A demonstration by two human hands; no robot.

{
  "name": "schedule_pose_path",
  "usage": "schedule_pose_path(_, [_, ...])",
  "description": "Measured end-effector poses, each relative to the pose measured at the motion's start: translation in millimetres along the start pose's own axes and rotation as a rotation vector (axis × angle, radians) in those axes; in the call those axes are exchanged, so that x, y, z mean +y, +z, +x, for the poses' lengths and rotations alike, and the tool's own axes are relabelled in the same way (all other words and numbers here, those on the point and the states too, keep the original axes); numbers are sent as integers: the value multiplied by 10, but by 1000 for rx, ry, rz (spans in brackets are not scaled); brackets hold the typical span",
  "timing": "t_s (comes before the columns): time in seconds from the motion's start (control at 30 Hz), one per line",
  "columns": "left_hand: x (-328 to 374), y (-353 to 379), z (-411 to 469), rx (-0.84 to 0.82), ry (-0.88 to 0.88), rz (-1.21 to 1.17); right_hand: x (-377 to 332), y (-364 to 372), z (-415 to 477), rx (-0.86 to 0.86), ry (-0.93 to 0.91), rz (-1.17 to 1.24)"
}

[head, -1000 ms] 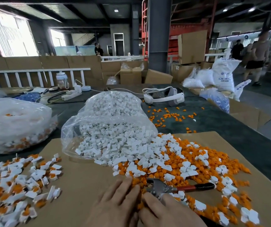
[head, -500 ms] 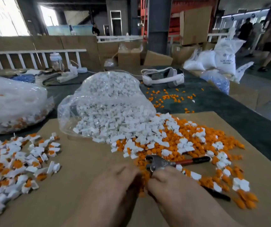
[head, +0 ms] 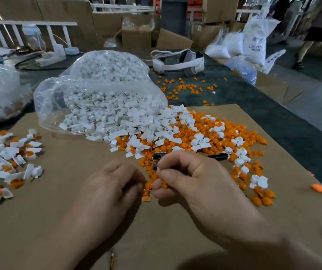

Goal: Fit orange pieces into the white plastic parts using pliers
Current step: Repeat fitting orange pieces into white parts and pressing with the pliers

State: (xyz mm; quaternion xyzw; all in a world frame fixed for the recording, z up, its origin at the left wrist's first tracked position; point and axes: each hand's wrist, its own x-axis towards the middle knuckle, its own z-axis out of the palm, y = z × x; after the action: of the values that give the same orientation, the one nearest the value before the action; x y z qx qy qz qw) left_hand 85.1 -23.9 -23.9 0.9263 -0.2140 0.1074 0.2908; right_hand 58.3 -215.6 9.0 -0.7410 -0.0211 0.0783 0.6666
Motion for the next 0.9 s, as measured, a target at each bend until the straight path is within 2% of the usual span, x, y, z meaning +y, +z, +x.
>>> schedule_pose_path(0.2, [23, 13, -48, 119, -43, -68, -14, -28, 69, -113, 218, 632])
schedule_pose_path(0.33, [52, -4, -75, 104, -64, -99, -46, -67, 54, -195, 217, 790])
schedule_pose_path(0.43, [66, -22, -97, 19, -43, -91, -27, -82, 54, -209, 174, 669])
schedule_pose_path(0.57, [104, -32, -99, 56, -41, -132, 44, -61, 52, -149, 92, 264])
schedule_pose_path(0.7, [162, -57, -108, 180, -19, -211, 52, -65, 49, -163, 85, 225])
schedule_pose_path(0.8, [202, -39, -105, 174, -9, -216, 51, -45, 45, -129, 76, 170])
schedule_pose_path(0.9, [196, -7, -70, 114, -14, -197, 41, 3, 19, -14, -24, -170])
